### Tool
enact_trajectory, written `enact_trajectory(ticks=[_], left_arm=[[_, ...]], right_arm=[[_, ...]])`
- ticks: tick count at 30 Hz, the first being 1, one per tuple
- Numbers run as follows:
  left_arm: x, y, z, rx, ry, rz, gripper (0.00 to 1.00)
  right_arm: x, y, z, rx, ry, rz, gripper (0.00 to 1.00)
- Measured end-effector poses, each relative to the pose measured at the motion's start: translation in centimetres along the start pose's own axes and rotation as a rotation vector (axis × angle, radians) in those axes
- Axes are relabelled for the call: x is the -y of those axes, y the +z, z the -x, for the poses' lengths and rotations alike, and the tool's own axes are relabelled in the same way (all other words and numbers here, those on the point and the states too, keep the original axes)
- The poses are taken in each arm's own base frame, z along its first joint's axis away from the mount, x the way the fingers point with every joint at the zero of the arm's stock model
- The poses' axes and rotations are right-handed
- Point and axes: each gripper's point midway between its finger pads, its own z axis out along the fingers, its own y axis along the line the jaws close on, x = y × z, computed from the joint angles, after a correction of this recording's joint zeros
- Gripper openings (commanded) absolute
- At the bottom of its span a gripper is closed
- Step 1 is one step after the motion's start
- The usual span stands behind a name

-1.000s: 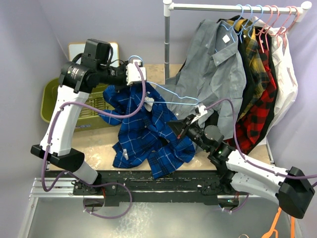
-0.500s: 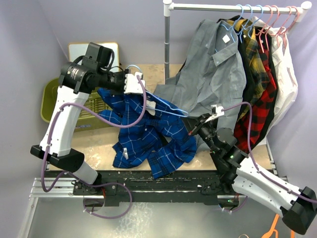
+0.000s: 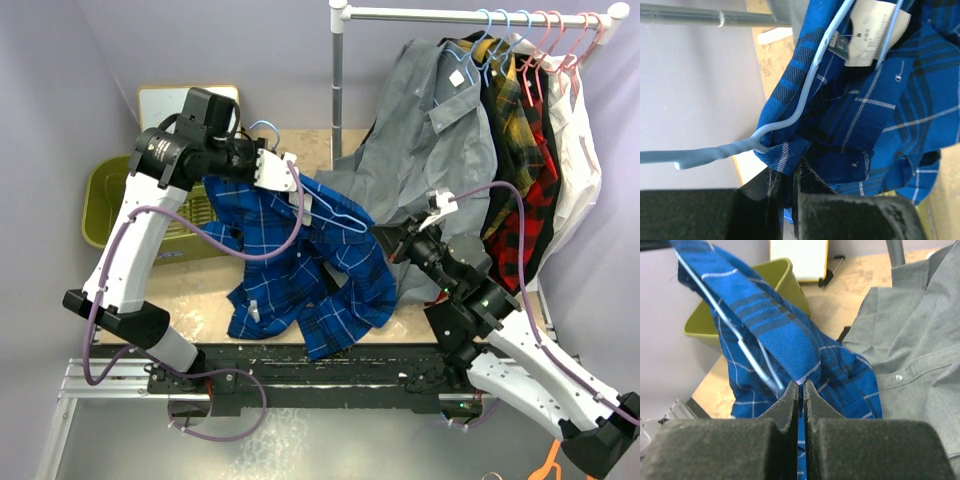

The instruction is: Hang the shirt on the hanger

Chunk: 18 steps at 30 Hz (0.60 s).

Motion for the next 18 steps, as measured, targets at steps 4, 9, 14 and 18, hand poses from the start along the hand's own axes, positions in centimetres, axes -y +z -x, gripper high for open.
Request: enact_trajectory(ticks=[4,9,14,18], left_arm=[[-1.3,0.8,-0.9,-0.039,-0.008,0.055,0.0],[-1.7,1.9,-0.8,-0.037,0.003,0.072,0.0],[-1.9,3.6,-1.6,-0.059,0.011,0.086,0.0],[-2.7,3.7,-1.8,-0.068,-0.001,0.125,0.0]], right_arm=[[-0.4,0.1,-0.3,-0.096,-0.013,-0.01,0.0],[-0.4,-1.0,-0.7,-0.17,-0.027,-0.034,0.0],[-0.9,-1.8,0.6,-0.219,-0.049,-0.06,0.0],[-1.8,-1.6,1.4,-0.304,-0.04,-0.07,0.0]])
